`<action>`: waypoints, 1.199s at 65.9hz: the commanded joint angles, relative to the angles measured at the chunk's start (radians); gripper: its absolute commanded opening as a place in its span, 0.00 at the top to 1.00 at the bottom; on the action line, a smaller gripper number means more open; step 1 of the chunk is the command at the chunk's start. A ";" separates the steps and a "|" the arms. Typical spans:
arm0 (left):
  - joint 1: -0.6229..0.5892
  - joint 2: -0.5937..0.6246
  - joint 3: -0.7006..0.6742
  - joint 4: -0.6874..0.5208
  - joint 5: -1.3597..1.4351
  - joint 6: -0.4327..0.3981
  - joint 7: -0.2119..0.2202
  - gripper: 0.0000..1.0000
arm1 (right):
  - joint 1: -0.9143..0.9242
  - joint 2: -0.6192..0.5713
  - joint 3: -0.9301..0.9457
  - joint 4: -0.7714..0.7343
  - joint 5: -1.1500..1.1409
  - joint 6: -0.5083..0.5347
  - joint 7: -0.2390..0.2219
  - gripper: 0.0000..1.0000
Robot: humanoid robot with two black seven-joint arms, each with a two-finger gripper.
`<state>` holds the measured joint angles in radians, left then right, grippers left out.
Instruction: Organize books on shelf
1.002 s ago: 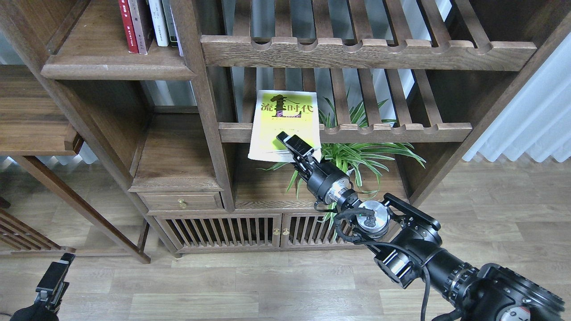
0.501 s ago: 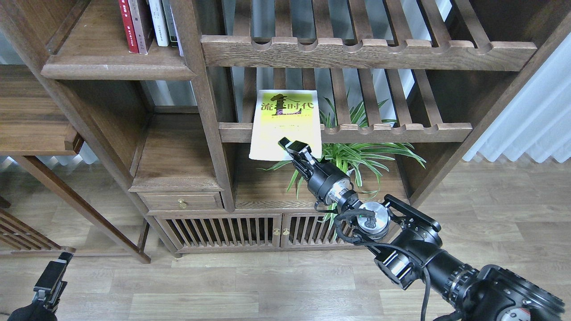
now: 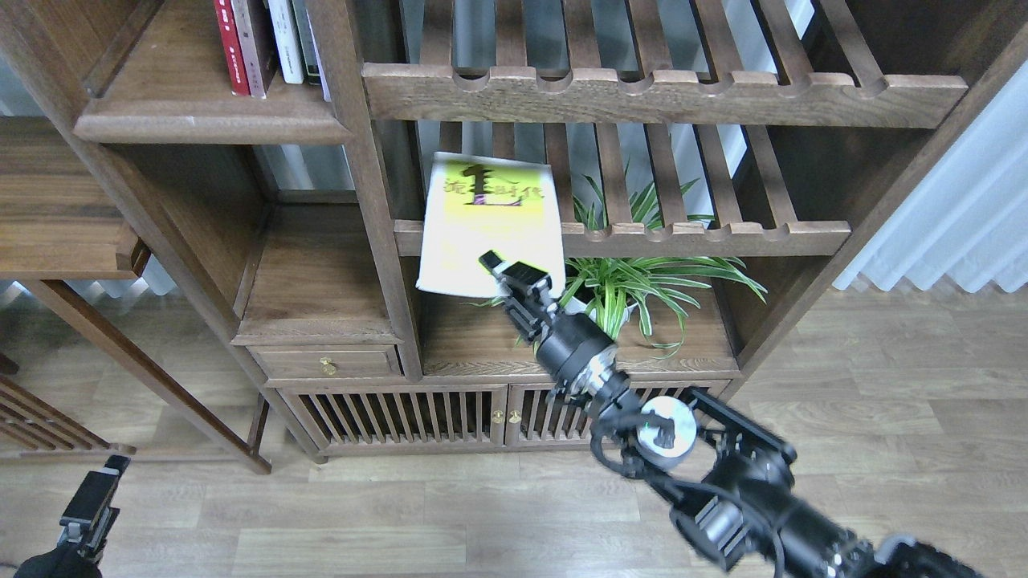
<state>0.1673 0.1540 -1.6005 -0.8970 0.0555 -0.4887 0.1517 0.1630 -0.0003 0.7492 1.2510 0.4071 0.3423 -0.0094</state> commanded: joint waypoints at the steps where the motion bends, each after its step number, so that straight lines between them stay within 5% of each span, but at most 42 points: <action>1: -0.002 -0.004 0.027 -0.002 -0.008 0.000 0.003 0.00 | -0.072 -0.009 -0.008 0.016 -0.059 0.076 -0.040 0.96; 26: -0.037 -0.070 0.172 0.029 -0.264 0.000 -0.014 0.00 | -0.189 0.000 -0.034 -0.016 -0.120 0.127 -0.112 0.95; 41: -0.057 -0.042 0.203 0.026 -0.358 0.000 -0.011 0.00 | -0.197 0.000 -0.033 -0.166 -0.116 0.146 -0.216 0.95; 56: -0.042 0.096 0.296 -0.009 -0.439 0.000 -0.014 0.00 | -0.191 0.000 -0.034 -0.288 -0.113 0.146 -0.308 0.95; 68: -0.057 0.370 0.664 -0.131 -0.634 0.000 -0.015 0.00 | -0.191 0.000 -0.048 -0.301 -0.103 0.146 -0.366 0.95; 79: -0.074 0.443 0.760 -0.244 -0.643 0.000 -0.020 0.00 | -0.191 0.000 -0.100 -0.301 -0.093 0.146 -0.400 0.95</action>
<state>0.1042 0.5562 -0.9029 -1.0775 -0.5816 -0.4887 0.1332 -0.0268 0.0000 0.6806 0.9498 0.3074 0.4888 -0.3906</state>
